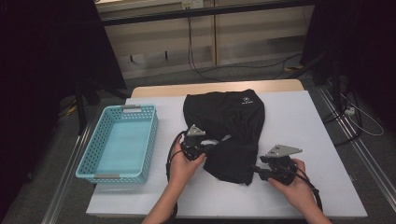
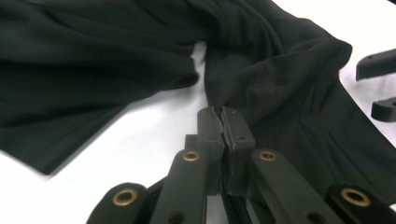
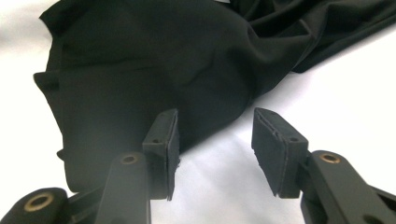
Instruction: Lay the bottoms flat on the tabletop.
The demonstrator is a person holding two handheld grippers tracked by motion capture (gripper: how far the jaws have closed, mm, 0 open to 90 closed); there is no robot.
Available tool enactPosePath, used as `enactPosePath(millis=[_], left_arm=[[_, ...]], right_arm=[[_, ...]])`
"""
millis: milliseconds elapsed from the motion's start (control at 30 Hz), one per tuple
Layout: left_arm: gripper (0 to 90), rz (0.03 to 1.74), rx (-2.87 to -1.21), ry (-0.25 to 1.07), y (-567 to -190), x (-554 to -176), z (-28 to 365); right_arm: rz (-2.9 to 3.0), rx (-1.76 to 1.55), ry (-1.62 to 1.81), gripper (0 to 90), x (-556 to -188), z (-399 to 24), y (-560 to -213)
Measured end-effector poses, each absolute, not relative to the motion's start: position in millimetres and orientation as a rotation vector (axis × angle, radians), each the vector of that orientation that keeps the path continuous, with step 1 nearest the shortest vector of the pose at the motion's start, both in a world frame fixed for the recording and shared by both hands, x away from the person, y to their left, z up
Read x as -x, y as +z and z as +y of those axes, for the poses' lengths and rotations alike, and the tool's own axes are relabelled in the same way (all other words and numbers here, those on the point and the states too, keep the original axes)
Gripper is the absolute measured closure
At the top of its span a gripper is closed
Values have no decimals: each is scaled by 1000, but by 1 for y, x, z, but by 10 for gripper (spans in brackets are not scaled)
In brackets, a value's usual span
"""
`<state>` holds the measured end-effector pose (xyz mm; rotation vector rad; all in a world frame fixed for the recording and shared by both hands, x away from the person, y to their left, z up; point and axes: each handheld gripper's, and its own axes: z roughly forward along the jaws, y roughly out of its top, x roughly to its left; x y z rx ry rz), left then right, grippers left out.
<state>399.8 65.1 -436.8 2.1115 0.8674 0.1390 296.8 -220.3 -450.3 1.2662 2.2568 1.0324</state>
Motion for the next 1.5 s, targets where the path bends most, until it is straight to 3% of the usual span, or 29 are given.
enactPosePath(millis=[267, 433, 633, 1133, 1333, 1500], left_arm=[[876, 906, -2106, 151, -442, -404, 72], [876, 885, -2112, 139, -441, -402, 67], [874, 882, -2107, 124, -440, -401, 67], [874, 792, -2140, 34, -439, -389, 44], [872, 805, -2170, 24, -439, -391, 46], [873, 820, -2168, 36, -435, -392, 53]], right_arm=[[2254, -1287, 1042, 539, -300, -217, -451], [2309, -1281, 1041, 644, -303, -209, -457], [2329, -1284, 1103, 892, -306, -206, -458], [2288, -1355, 1138, 889, -288, -263, -429], [2254, -1345, 1104, 697, -291, -256, -433], [2162, -1378, 1104, 619, -300, -257, -430]])
